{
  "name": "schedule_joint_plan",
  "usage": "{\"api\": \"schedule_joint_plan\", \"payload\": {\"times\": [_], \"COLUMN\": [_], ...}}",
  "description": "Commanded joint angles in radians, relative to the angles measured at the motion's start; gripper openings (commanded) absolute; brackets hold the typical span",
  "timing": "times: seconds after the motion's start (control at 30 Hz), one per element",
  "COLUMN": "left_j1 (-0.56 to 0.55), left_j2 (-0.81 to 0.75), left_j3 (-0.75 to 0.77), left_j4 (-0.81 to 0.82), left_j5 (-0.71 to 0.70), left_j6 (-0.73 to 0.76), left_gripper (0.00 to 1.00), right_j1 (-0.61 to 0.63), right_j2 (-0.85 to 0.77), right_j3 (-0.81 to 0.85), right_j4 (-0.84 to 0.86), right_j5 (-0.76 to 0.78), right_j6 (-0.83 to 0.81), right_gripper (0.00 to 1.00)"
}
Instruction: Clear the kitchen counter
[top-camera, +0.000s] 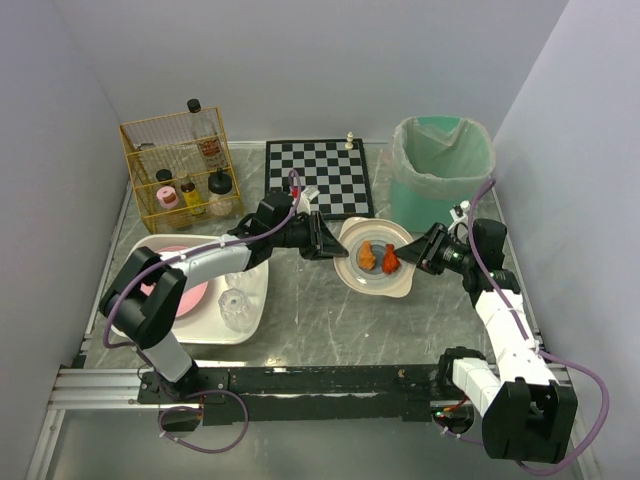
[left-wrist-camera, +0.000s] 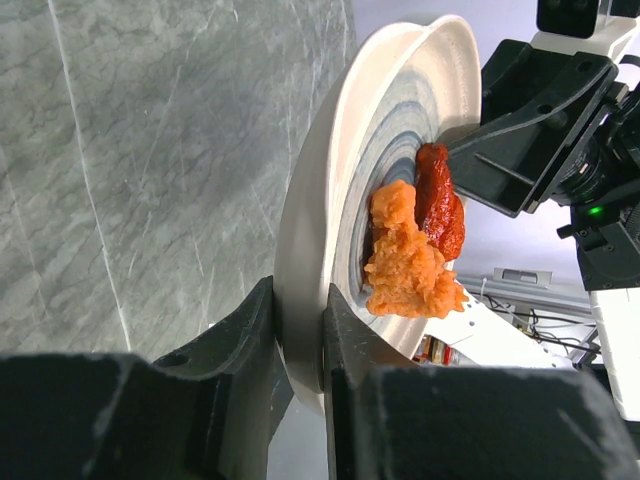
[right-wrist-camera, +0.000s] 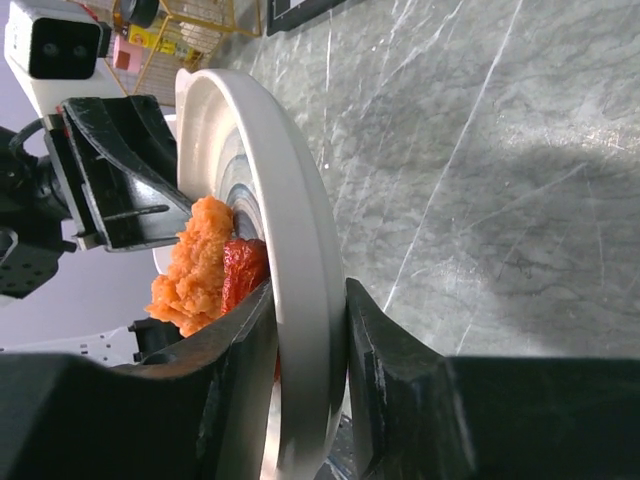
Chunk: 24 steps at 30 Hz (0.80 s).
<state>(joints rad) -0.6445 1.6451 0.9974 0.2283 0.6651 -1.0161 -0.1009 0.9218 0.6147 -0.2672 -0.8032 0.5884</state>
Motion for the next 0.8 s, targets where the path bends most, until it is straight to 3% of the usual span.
{"api": "schedule_joint_plan", "payload": {"times": [0.0,0.1,0.2,0.33,0.57,0.77], "left_j1": [-0.003,-0.004,-0.004,-0.003,0.005,0.034], "left_j2": [-0.062,-0.057,-0.061,-0.067,-0.087,-0.149], "left_j3": [0.018,0.015,0.02,0.021,0.02,0.07], "left_j4": [0.226,0.227,0.197,0.158,0.131,-0.059], "left_j5": [0.097,0.097,0.08,0.053,0.033,-0.076], "left_j6": [-0.067,-0.065,-0.044,-0.015,-0.007,0.089], "left_gripper": [0.02,0.11,0.31,0.56,0.72,0.88], "right_j1": [0.003,0.0,-0.003,-0.006,-0.016,-0.028], "right_j2": [-0.008,-0.018,-0.043,-0.038,-0.035,-0.043], "right_j3": [-0.012,-0.03,-0.04,0.005,0.04,0.101], "right_j4": [0.057,0.109,0.175,0.138,0.131,0.115], "right_j5": [-0.045,-0.089,-0.111,-0.111,-0.122,-0.108], "right_j6": [-0.009,0.025,0.083,0.105,0.143,0.169], "right_gripper": [0.0,0.0,0.0,0.0,0.0,0.0]}}
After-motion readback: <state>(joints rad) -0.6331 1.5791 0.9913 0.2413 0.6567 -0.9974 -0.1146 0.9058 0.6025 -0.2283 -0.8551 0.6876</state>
